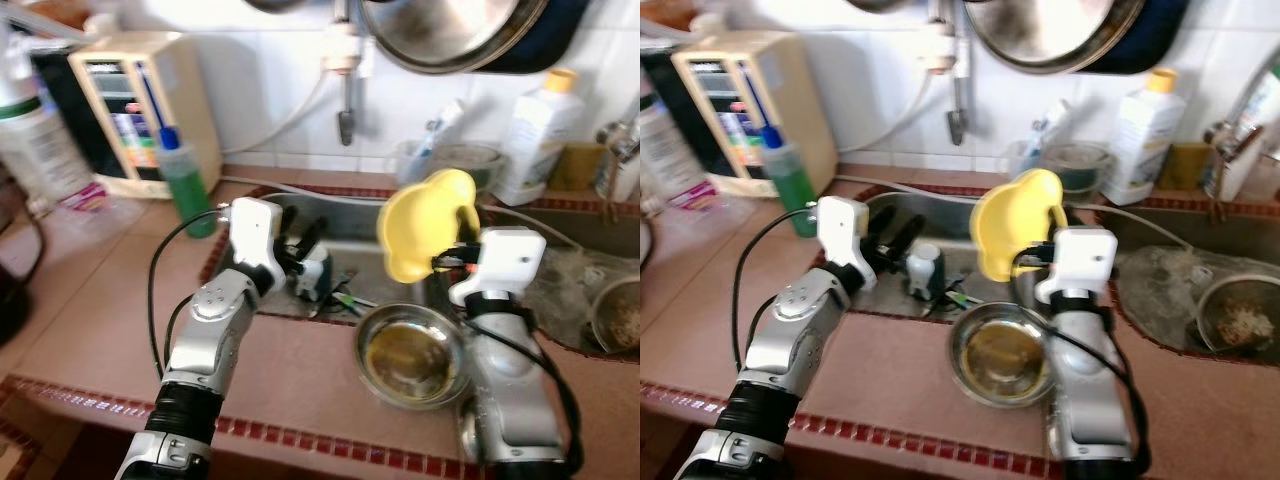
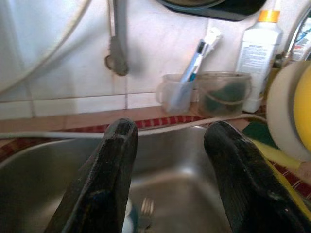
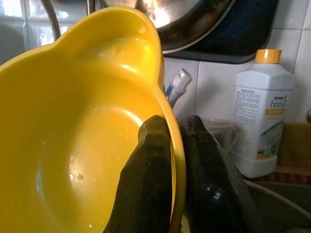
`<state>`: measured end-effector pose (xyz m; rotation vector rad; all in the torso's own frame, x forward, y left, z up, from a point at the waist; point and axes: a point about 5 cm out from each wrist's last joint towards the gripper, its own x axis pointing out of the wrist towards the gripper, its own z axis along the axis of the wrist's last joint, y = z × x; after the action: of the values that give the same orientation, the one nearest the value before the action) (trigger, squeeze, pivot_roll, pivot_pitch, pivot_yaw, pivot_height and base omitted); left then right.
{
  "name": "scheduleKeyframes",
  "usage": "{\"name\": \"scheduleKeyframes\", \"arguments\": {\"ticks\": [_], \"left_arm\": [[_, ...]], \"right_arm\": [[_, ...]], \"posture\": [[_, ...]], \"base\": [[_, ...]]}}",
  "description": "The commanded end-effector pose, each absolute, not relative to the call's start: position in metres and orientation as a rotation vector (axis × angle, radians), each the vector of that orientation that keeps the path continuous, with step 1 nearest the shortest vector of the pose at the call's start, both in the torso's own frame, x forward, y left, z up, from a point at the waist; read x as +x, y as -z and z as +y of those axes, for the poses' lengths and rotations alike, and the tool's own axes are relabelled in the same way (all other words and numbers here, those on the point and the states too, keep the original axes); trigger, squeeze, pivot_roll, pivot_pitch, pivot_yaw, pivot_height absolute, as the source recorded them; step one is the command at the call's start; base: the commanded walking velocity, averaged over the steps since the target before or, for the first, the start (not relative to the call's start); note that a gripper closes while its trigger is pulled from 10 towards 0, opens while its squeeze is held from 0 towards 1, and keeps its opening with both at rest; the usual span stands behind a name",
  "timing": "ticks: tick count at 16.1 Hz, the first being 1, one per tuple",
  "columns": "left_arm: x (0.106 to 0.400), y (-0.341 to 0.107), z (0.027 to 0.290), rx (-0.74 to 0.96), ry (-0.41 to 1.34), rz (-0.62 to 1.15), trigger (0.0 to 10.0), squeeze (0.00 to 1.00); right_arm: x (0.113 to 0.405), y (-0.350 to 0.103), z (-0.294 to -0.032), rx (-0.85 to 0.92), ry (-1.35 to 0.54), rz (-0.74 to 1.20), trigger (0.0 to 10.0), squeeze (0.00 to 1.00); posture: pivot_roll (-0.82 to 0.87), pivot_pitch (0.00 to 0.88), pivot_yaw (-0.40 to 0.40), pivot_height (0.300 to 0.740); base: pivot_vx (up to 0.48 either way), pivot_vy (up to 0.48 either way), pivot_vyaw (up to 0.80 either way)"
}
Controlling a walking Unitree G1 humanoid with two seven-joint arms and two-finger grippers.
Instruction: Kitchen organization
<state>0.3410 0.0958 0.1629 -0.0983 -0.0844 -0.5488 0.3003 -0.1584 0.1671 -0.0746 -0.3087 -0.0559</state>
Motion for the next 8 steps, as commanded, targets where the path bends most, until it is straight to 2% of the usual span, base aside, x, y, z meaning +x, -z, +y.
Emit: {"name": "scheduleKeyframes", "arguments": {"ticks": [1,8], "left_arm": [[0.341,-0.172,0.096,-0.075,0.549,-0.079,10.0,0.0],[0.315,-0.183,0.09,0.027,0.741,-0.034,10.0,0.0]], "right_arm": [[0.309,-0.172,-0.157,-0.047,0.062,-0.275,10.0,0.0],[0.334,-0.187,-0.198,-0.017,0.096,-0.189,10.0,0.0]], "posture": [[-0.24,0.007,0.062,0.74],[-0.23,0.04,0.071,0.74]], "base": [[0.0,0.0,0.0],[0.0,0.0,0.0]]}}
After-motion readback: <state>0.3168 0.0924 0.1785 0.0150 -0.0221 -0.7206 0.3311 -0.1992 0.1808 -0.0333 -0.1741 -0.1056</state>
